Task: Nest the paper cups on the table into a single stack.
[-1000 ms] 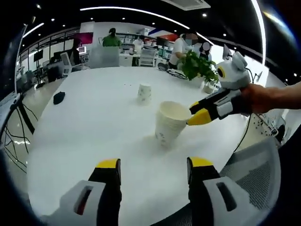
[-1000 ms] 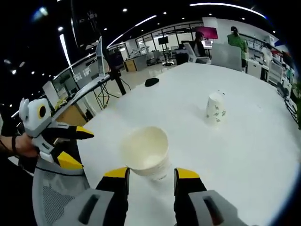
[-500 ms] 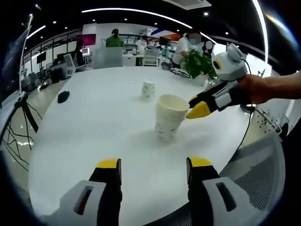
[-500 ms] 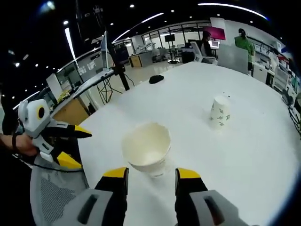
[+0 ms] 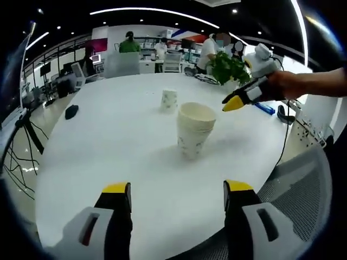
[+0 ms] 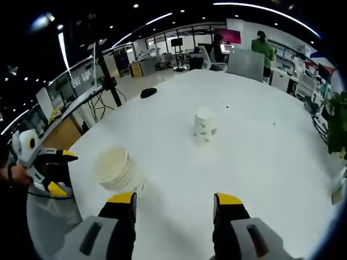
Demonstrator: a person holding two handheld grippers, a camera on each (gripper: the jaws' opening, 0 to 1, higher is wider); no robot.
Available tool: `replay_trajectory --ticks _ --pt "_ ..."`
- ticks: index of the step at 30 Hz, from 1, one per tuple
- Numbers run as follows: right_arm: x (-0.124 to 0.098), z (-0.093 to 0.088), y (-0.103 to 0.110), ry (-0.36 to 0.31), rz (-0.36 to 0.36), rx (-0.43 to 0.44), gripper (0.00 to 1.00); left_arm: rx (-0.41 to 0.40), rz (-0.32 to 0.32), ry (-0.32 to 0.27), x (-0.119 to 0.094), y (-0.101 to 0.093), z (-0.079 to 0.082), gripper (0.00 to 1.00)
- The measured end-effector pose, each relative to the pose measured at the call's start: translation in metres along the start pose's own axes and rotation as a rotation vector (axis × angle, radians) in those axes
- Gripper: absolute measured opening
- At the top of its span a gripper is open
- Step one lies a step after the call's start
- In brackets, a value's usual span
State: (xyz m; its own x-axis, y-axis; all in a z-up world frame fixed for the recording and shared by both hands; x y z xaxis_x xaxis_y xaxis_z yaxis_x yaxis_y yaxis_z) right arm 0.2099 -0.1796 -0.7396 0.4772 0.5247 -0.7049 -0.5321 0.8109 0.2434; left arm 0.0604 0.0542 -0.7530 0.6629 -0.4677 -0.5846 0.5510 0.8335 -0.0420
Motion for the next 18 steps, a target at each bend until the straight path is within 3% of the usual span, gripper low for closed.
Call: replay_trajectory --ticks 3,6,9,13,16,17,18 --pt "0.008 0.023 -0.004 -0.016 -0.003 0.014 0.61 0.021 -0.017 -0.007 0.0 -0.005 0.001 0.7" --pt "0.018 0.036 -0.003 -0.023 -0.003 0.005 0.62 0.03 -0.033 -0.031 0.001 -0.005 0.004 0.71" --pt "0.04 0.057 -0.01 -0.025 0.0 -0.011 0.62 0.02 -0.035 -0.058 -0.002 -0.005 0.008 0.7" --pt "0.056 0.074 -0.004 -0.027 0.013 -0.005 0.61 0.0 -0.024 -0.05 0.0 -0.002 0.006 0.7" --pt "0.065 0.082 -0.006 -0.01 -0.027 -0.032 0.61 -0.008 -0.021 -0.042 -0.001 -0.003 0.006 0.7" --pt "0.068 0.085 -0.008 -0.011 -0.032 -0.032 0.61 -0.01 -0.022 -0.037 -0.001 -0.004 0.006 0.7" --pt "0.087 0.093 -0.025 -0.015 -0.038 -0.031 0.61 -0.013 -0.023 -0.035 -0.001 -0.005 0.007 0.69"
Point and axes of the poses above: the point that each gripper's makers call its tool centre point, and the gripper's own axes: x roughly forward along the fingers, y roughly to its left, z roughly out of its top, the point moved 3 cm from there along -x, roughly backward along the fingers, and after that the axes turned 6 degrees about x, right-handed, at the moved point
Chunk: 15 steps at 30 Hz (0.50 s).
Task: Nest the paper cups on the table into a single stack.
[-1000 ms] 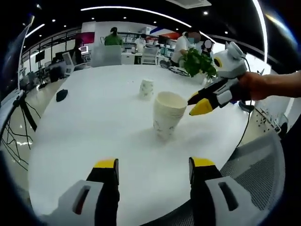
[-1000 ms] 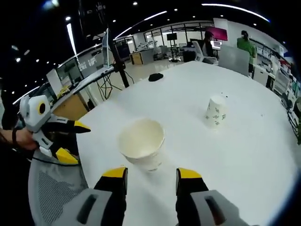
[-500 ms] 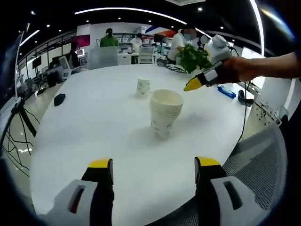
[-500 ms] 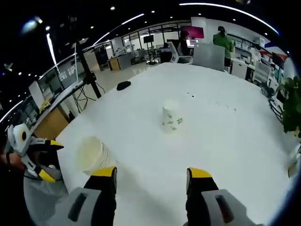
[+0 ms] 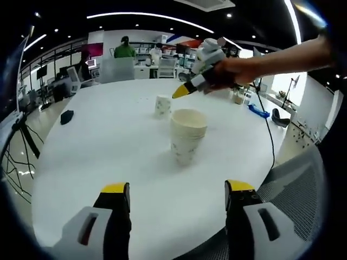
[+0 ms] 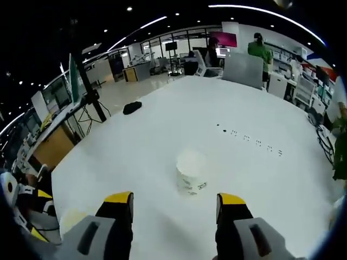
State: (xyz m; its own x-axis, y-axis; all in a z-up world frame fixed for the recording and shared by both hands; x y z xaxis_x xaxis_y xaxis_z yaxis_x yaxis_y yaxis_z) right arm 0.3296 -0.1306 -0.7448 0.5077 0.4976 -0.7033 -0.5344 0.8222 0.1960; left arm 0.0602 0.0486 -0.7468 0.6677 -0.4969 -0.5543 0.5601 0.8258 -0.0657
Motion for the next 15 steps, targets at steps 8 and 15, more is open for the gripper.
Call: replay_trajectory --ticks 8,15 --pt "0.03 0.008 -0.019 0.021 -0.029 0.017 0.58 -0.013 -0.006 0.018 0.001 -0.003 0.0 0.69" --pt "0.04 0.015 -0.008 0.002 -0.017 0.049 0.54 -0.021 -0.009 0.043 0.003 -0.002 -0.005 0.68"
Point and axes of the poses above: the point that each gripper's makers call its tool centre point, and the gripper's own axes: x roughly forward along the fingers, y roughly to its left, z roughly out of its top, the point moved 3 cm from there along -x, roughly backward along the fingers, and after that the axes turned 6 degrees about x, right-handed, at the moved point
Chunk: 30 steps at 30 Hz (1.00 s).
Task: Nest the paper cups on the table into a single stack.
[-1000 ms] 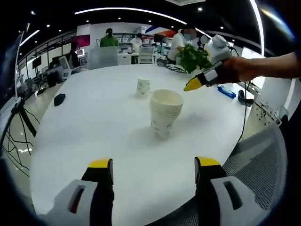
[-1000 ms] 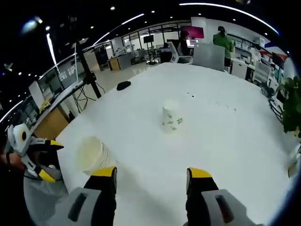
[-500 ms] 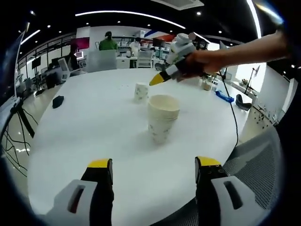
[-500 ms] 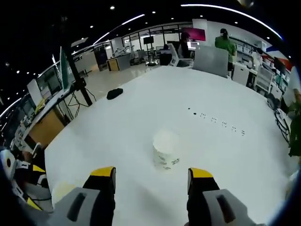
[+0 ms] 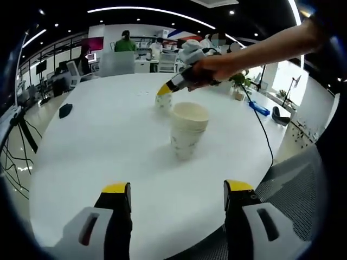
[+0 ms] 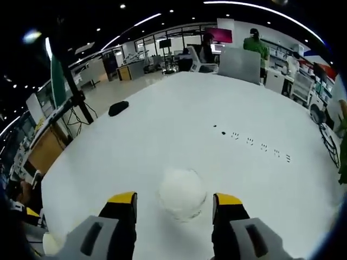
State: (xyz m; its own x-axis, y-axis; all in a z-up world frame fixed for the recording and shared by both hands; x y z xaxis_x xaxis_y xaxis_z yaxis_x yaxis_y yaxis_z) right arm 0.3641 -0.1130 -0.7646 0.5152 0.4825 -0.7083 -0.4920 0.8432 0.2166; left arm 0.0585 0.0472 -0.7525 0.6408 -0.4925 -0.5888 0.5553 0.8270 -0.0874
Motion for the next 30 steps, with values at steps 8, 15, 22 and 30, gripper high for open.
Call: replay_trajectory --ticks 8,15,22,30 --pt "0.01 0.005 -0.003 -0.029 -0.012 0.045 0.38 -0.015 -0.005 0.018 0.002 0.002 -0.004 0.67" --pt "-0.018 0.009 -0.01 -0.067 -0.001 0.045 0.37 -0.013 -0.016 0.019 0.002 0.001 -0.005 0.66" --pt "-0.07 0.008 -0.006 -0.141 0.016 0.077 0.37 -0.054 -0.025 -0.031 -0.004 0.0 0.006 0.64" --pt "-0.113 -0.026 0.007 -0.153 0.032 0.025 0.37 -0.078 -0.065 -0.109 -0.002 -0.014 0.033 0.61"
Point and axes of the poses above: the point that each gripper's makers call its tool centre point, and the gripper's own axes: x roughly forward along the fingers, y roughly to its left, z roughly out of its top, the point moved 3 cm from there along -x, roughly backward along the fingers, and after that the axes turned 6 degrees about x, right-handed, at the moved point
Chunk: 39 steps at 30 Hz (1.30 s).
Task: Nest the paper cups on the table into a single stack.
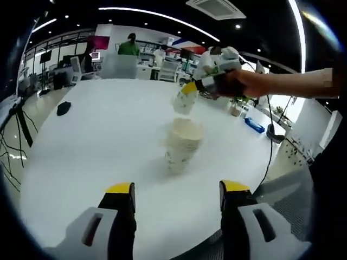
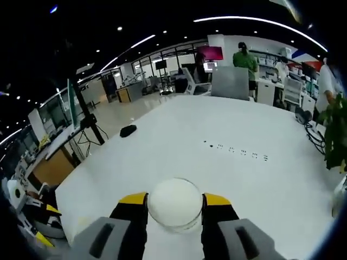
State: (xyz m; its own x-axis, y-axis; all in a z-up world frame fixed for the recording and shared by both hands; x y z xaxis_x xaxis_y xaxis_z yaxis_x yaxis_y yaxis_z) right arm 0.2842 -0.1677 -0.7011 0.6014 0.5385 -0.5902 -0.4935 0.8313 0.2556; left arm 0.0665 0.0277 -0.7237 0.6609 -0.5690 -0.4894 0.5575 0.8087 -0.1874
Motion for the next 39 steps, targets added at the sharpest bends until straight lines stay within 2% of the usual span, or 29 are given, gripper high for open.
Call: replay_trajectory --ticks 4,9,16,18,22,28,33,39 --pt "-0.023 -0.021 0.013 0.007 0.005 -0.011 0.37 0.026 -0.049 -0.017 0.011 -0.009 0.005 0.6" --pt "-0.042 -0.032 0.024 -0.002 0.004 -0.024 0.37 0.051 -0.094 -0.037 0.02 -0.029 0.018 0.6" --pt "-0.064 -0.049 0.03 0.001 -0.005 -0.008 0.36 0.107 -0.166 -0.023 0.033 -0.05 0.027 0.59" --pt "-0.074 -0.053 0.031 -0.004 -0.008 0.0 0.36 0.105 -0.184 -0.027 0.037 -0.05 0.032 0.59" --pt "-0.086 -0.063 0.034 -0.014 -0.025 0.008 0.36 0.104 -0.248 -0.026 0.047 -0.064 0.038 0.53" --pt "-0.099 -0.066 0.034 -0.032 -0.028 0.028 0.36 0.09 -0.312 -0.03 0.062 -0.085 0.045 0.53" --pt "-0.116 -0.066 0.043 -0.054 -0.024 0.047 0.36 0.063 -0.351 -0.031 0.072 -0.105 0.046 0.52" --pt "-0.121 -0.068 0.056 -0.066 0.0 0.05 0.36 0.025 -0.38 -0.028 0.08 -0.118 0.046 0.5"
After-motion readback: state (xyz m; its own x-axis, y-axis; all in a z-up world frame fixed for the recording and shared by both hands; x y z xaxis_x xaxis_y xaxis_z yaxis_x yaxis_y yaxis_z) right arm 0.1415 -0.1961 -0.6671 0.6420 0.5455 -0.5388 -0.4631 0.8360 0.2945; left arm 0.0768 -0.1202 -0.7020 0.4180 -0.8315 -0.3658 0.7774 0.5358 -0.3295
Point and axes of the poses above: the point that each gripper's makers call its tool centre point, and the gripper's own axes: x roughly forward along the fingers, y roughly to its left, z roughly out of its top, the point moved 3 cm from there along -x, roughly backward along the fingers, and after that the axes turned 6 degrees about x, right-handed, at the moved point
